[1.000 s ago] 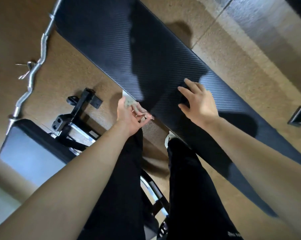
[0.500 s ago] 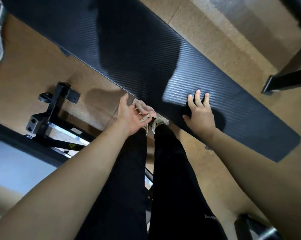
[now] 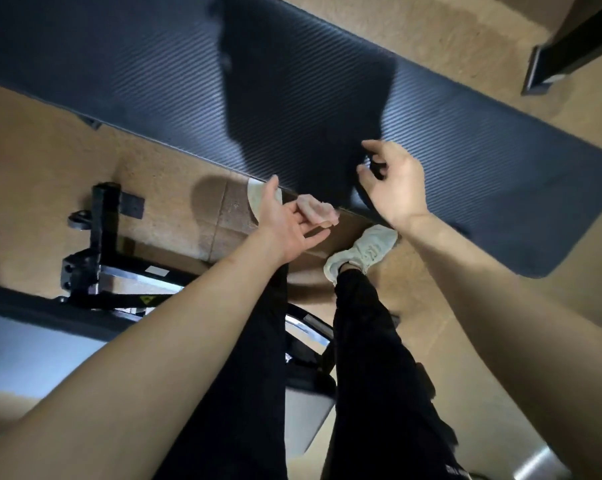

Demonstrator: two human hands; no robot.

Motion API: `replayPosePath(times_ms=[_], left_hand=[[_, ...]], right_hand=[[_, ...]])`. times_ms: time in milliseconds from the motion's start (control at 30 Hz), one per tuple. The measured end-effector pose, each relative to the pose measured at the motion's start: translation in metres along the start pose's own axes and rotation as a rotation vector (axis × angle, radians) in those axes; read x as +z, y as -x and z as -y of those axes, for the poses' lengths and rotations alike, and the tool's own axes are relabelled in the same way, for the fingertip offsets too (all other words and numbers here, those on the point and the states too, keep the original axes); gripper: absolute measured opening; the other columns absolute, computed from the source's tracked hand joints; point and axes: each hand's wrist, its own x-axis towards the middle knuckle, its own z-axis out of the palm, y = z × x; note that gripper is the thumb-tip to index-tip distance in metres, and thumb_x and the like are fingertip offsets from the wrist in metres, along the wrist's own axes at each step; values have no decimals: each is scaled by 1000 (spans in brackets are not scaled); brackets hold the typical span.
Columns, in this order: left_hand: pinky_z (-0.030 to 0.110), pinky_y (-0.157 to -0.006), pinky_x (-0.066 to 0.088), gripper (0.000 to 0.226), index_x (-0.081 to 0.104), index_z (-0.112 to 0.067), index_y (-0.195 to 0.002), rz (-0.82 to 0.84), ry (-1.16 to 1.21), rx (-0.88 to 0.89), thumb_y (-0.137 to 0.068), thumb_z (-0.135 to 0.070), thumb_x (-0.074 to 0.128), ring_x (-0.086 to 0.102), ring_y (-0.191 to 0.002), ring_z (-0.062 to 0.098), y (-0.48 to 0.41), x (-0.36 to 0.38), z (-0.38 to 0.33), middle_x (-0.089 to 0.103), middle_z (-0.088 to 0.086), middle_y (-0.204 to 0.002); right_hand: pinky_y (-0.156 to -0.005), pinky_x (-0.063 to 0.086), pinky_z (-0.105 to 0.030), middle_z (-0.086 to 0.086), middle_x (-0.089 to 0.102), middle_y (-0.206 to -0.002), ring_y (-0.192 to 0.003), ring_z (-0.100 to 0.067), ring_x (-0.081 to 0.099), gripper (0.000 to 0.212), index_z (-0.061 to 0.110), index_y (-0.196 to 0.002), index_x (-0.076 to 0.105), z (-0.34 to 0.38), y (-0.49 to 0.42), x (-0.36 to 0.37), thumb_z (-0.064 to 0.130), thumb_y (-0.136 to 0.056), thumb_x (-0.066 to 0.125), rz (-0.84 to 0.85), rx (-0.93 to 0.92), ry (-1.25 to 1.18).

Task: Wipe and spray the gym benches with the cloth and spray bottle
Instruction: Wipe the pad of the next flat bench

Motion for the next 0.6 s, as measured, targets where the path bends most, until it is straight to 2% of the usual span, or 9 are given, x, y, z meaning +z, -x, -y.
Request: replayPosePath(times_ms=[67,133,200,267,333,367,467,533,600], left_hand=[[59,-108,45,88,50,-2,-139,-16,-62,-10,-92,-76,40,65,-120,38,-2,10,10,63,22,-133],[57,-108,45,92,48,-2,-143,-22,-127,-13,-92,-77,38,63,-122,37,-5,19,19,62,22,-135],[54,-109,46,95,47,-2,-146,-15,-202,-34,-91,-79,35,62,-124,34,-6,27,29,61,19,-139],[51,-107,47,98,51,-3,-144,-11,-271,-50,-90,-82,32,63,-123,32,-6,35,38,64,17,-137],[49,-105,48,98,56,-3,-139,-22,-341,-68,-89,-83,30,65,-121,32,-8,40,43,67,16,-133],[48,-102,50,98,58,-3,-138,-35,-374,-67,-89,-83,30,65,-120,31,-6,43,43,67,16,-132],[42,-86,53,91,66,-7,-128,-150,-601,-24,-91,-81,31,68,-111,30,-3,49,35,70,14,-125],[39,-79,54,78,72,-10,-114,-285,-810,102,-94,-76,35,71,-94,26,0,49,30,74,10,-112],[36,-74,53,62,74,-13,-104,-370,-983,355,-97,-66,42,69,-83,22,1,46,26,75,6,-102]], right_hand=[[-89,55,-40,5,72,-97,-93,-13,66,20,18,-106,73,-8,31,4,23,-91,61,-141,242,-138],[-80,58,-41,6,68,-78,-80,-12,65,10,18,-85,71,-19,61,12,24,-89,63,-202,598,-376],[-75,60,-38,-4,71,-87,-90,-19,68,13,13,-92,68,-32,82,20,25,-94,68,-120,986,-792],[-84,60,-42,-14,70,-112,-108,-30,67,30,7,-111,65,-43,93,26,34,-99,63,58,1235,-1310],[-98,54,-50,-19,66,-128,-118,-36,63,46,4,-125,62,-54,97,34,42,-100,58,121,1274,-1749],[-101,51,-52,-18,64,-132,-121,-36,62,52,4,-130,60,-58,96,38,47,-100,56,121,1258,-1878],[-97,52,-51,-14,63,-136,-124,-32,61,54,8,-138,56,-56,91,47,49,-102,50,59,1218,-2078],[-97,52,-51,-16,64,-134,-123,-34,61,45,7,-136,55,-56,92,49,39,-104,52,-4,1204,-2190],[-99,50,-54,-18,61,-137,-124,-40,60,45,5,-139,53,-60,97,49,33,-105,53,-16,1143,-2292]])
